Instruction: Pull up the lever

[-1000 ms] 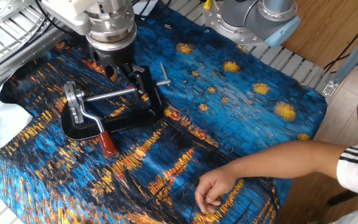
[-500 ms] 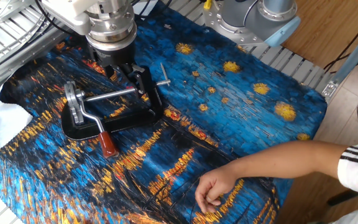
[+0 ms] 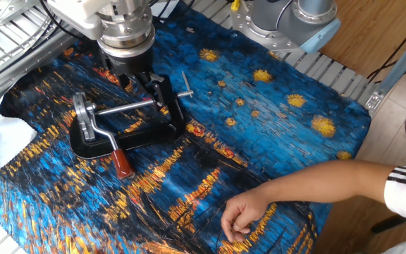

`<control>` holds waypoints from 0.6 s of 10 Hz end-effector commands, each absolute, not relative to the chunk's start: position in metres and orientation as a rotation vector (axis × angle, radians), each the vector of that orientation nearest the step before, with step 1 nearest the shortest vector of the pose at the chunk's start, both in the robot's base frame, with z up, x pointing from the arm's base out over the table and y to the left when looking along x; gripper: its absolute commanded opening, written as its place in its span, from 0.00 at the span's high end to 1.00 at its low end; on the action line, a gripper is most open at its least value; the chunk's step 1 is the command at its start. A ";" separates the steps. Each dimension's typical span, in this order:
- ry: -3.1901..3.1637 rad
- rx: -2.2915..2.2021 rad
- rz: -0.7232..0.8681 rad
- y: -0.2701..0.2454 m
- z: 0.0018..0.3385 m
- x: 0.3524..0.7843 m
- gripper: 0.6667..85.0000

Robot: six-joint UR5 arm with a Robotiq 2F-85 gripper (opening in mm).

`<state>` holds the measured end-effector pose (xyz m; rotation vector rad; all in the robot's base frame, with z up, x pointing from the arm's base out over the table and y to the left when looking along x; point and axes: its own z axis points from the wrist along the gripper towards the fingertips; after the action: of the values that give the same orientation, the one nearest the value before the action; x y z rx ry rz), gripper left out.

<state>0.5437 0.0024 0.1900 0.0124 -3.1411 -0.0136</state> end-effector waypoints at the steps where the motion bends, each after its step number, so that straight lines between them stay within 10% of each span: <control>1: -3.139 -0.006 0.061 -0.008 0.190 0.543 0.01; 2: -3.139 -0.009 0.068 -0.008 0.190 0.543 1.00; 6: -3.139 -0.006 0.071 -0.008 0.190 0.544 1.00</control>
<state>0.5429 -0.0074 0.1893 0.0001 -3.1365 0.0651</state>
